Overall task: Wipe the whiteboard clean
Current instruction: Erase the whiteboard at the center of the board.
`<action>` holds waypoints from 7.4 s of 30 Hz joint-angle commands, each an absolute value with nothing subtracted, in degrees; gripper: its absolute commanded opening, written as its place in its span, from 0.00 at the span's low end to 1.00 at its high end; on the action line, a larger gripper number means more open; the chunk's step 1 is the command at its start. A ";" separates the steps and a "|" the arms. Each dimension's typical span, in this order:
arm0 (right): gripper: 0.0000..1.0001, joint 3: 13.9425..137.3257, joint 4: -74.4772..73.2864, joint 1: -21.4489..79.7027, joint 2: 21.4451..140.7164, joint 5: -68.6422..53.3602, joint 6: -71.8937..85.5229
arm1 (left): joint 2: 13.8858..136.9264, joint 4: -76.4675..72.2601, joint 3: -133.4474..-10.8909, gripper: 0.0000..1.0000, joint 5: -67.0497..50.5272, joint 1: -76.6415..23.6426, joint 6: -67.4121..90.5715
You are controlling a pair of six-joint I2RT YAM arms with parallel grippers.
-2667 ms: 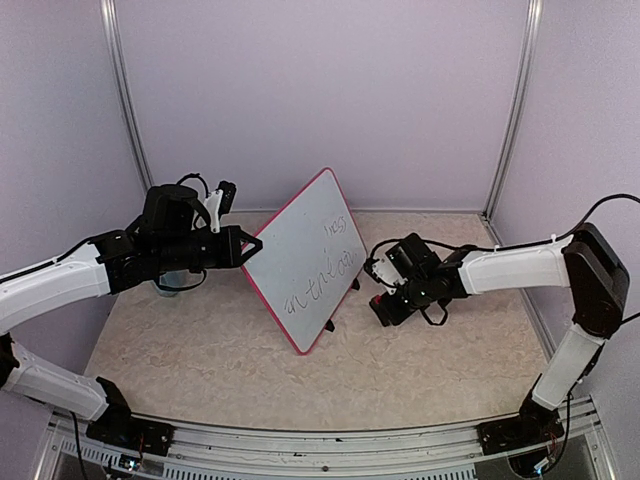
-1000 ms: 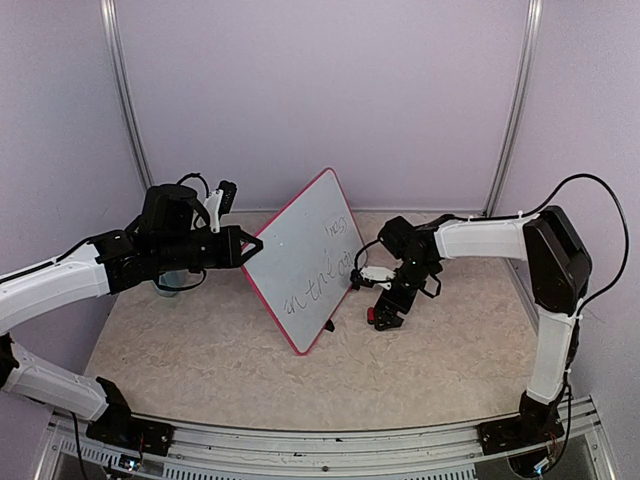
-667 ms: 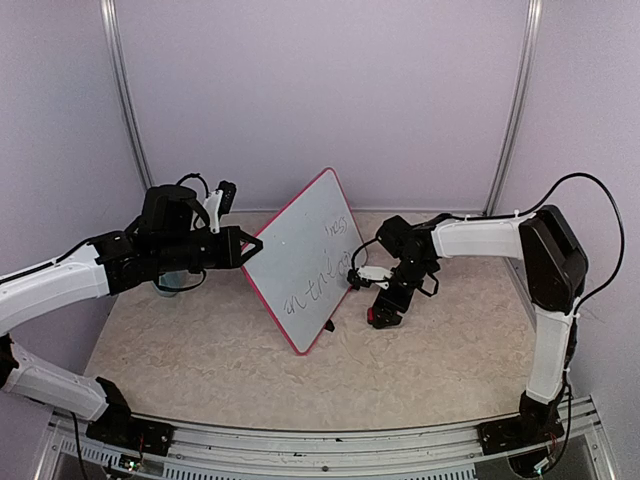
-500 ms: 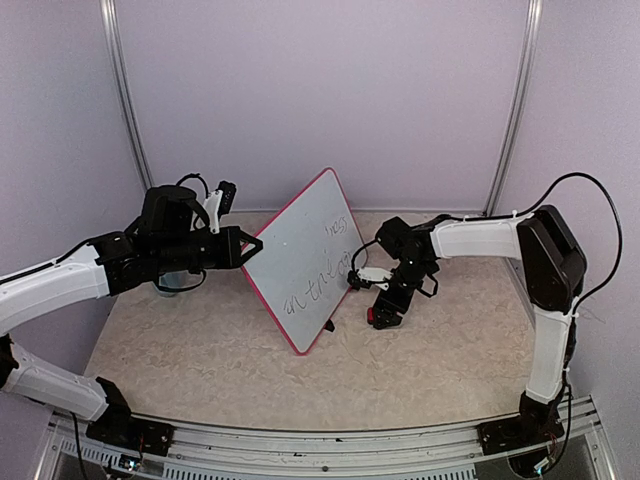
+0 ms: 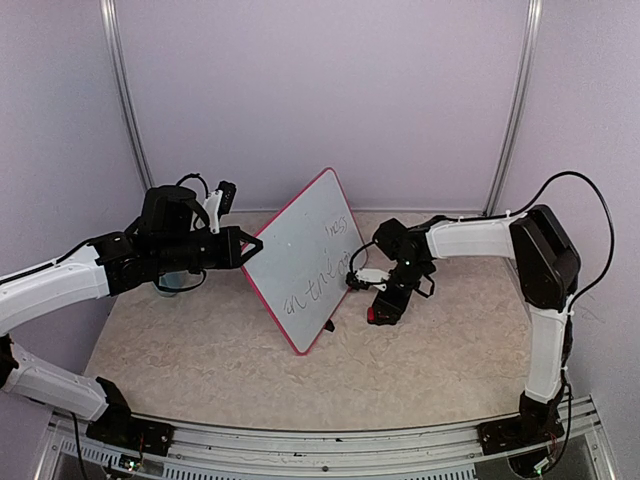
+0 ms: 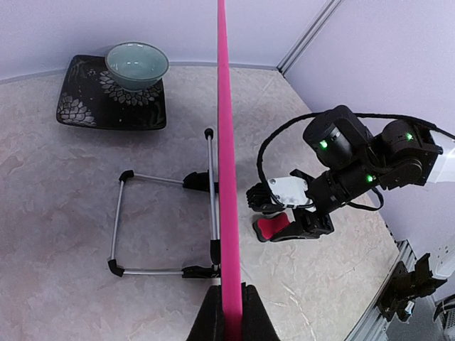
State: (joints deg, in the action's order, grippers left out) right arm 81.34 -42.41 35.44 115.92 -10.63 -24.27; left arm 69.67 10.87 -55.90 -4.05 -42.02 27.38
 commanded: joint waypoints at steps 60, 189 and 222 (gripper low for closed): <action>0.10 104.97 -22.66 35.51 113.90 -9.71 0.53 | 70.28 13.16 -54.99 0.00 -8.25 -42.85 26.53; 0.01 109.70 -25.57 35.33 124.45 -16.89 0.27 | 69.65 13.92 -54.28 0.00 -7.69 -43.04 26.38; 0.01 109.90 -25.35 34.01 124.49 -17.96 0.44 | 70.05 14.26 -55.12 0.00 -7.85 -43.08 26.28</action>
